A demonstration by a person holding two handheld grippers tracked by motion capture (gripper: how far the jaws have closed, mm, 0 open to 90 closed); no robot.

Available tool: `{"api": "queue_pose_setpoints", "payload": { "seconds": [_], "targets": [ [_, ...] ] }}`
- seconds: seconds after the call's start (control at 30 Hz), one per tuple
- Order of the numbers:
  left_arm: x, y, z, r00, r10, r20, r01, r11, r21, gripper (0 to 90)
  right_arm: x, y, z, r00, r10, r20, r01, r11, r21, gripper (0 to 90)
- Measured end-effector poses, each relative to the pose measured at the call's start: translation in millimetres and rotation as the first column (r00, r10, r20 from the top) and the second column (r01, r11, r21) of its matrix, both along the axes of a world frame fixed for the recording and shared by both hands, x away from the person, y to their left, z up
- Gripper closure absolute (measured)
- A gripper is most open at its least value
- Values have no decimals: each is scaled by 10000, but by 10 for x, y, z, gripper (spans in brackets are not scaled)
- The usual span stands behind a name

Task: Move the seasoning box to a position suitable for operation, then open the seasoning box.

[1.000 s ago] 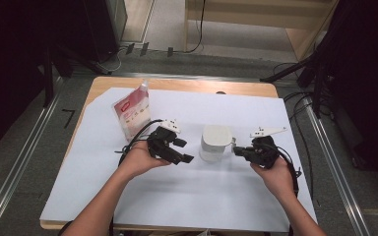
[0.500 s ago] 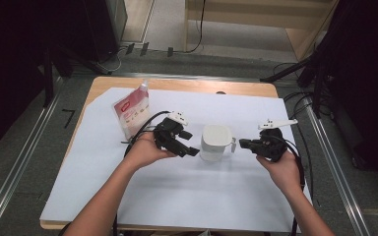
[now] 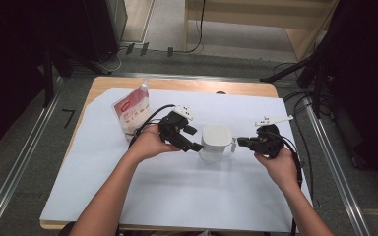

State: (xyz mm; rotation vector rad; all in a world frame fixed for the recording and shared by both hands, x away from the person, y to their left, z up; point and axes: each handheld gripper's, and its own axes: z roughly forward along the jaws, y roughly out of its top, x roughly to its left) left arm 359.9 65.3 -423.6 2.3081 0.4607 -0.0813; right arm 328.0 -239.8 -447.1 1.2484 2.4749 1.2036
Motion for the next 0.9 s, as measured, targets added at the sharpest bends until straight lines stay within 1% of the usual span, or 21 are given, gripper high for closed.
{"api": "queue_pose_setpoints", "payload": {
  "seconds": [0.07,0.13,0.17,0.23,0.27,0.33,0.4,0.43,0.47,0.5,0.53,0.57,0.6,0.7,0.73,0.8,0.83,0.9],
  "targets": [
    [17,-24,-14,10000,-82,-36,83,10000,54,245,6,19,-10,10000,-2,-9,2,10000,-12,900],
    [25,-46,-33,9999,-80,-66,80,10000,-27,209,8,35,-16,10000,37,-15,-38,10000,-42,900],
    [30,-66,-46,9999,-81,-102,80,9999,-68,209,5,42,-17,10000,31,-54,-32,10000,-44,900],
    [41,-84,-53,9998,-197,-52,198,9998,39,191,3,51,-14,10000,38,12,-38,10000,-55,900],
    [44,-96,-58,9998,-195,-87,195,9998,-15,183,4,54,-15,10000,39,24,-39,10000,-21,900],
    [53,-121,-58,9998,-203,-57,203,9998,58,183,1,56,-17,10000,60,37,-59,10000,-41,900],
    [68,-154,-75,9994,-322,-100,322,9995,71,183,0,57,-17,10000,56,42,-56,10000,-41,900],
    [84,-178,-91,9992,-365,-135,368,9991,222,183,1,55,-19,10000,52,52,-52,10000,-17,900],
    [84,-178,-91,9992,-365,-135,368,9991,222,183,1,54,-20,10000,48,42,-48,10000,2,900],
    [92,-189,-99,9989,-379,-258,384,9991,191,183,1,54,-21,10000,38,21,-38,10000,18,900],
    [101,-198,-113,9988,-381,-299,385,9992,136,183,1,54,-21,10000,38,21,-38,10000,18,900],
    [112,-201,-120,9986,-420,-318,426,9989,175,186,-4,58,-24,10000,0,3,0,10000,26,900],
    [116,-208,-129,9987,-401,-311,407,9990,171,186,-4,58,-24,10000,0,3,0,10000,26,900],
    [125,-226,-149,9990,-326,-291,331,9993,189,190,-9,63,-40,10000,9,-35,-10,9999,-169,900],
    [132,-230,-154,9989,-365,-285,371,9991,185,189,-9,66,-49,10000,-16,-49,15,9998,-194,900],
    [138,-238,-162,9992,-324,-249,327,9994,148,190,-6,65,-60,10000,-14,-52,13,9998,-191,900],
    [150,-245,-164,9989,-333,-324,339,9993,172,192,-6,65,-60,10000,-33,-69,32,9999,-168,900],
    [155,-254,-169,9988,-378,-326,384,9991,157,189,-6,66,-60,10000,-36,-68,35,9999,-165,900]
  ]
}}
